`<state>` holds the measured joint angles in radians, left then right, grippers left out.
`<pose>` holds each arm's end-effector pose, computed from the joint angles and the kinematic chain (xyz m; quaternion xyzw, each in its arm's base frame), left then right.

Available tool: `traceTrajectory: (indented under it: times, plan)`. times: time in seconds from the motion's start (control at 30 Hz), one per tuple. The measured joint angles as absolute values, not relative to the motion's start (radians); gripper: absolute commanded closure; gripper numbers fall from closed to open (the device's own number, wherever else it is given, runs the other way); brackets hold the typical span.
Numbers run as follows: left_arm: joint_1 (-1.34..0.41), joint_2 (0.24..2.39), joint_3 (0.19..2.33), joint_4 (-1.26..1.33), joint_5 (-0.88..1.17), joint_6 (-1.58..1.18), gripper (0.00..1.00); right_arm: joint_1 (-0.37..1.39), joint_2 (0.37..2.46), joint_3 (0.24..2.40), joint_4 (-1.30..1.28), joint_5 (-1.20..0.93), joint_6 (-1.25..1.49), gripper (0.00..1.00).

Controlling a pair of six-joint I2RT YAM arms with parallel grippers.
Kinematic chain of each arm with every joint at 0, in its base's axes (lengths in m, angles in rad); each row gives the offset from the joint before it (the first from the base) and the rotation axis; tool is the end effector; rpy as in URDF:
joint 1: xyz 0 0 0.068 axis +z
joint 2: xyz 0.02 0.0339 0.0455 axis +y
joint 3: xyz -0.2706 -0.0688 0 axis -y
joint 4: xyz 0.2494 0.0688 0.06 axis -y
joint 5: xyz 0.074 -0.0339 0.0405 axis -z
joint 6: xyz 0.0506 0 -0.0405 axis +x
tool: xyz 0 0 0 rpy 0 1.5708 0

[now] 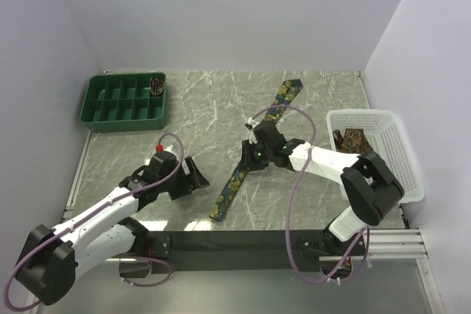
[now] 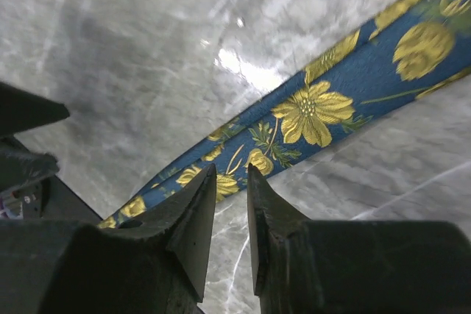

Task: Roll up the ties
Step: Flatten the tie

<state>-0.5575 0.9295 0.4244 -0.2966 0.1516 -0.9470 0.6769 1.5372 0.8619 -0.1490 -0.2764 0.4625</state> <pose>0.1586 -0.1079 0.1730 -0.1510 0.9123 -0.3068 0.2252 0.2458 0.2152 0.1848 -0.1486 0.9116 0.3028 0.2349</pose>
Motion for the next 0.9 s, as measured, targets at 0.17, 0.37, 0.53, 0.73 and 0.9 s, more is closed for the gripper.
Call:
traceTrajectory:
  times: [0.17, 0.37, 0.53, 0.73, 0.9]
  plan:
    - [-0.556, 0.889, 0.396, -0.304, 0.178, -0.976, 0.17, 0.703, 1.604, 0.862, -0.150, -0.269, 0.528, 0.73]
    - [-0.553, 0.839, 0.396, -0.304, 0.179, -0.993, 0.18, 0.731, 1.680, 0.865, -0.148, -0.276, 0.584, 0.75]
    - [-0.545, 0.821, 0.396, -0.305, 0.169, -1.006, 0.20, 0.737, 1.748, 0.915, -0.111, -0.308, 0.632, 0.79]
    - [-0.440, 0.802, 0.398, -0.312, 0.159, -0.994, 0.19, 0.739, 1.856, 1.006, -0.009, -0.323, 0.685, 0.80]
    - [-0.374, 0.838, 0.406, -0.318, 0.151, -0.959, 0.16, 0.742, 1.884, 1.051, 0.019, -0.295, 0.691, 0.76]
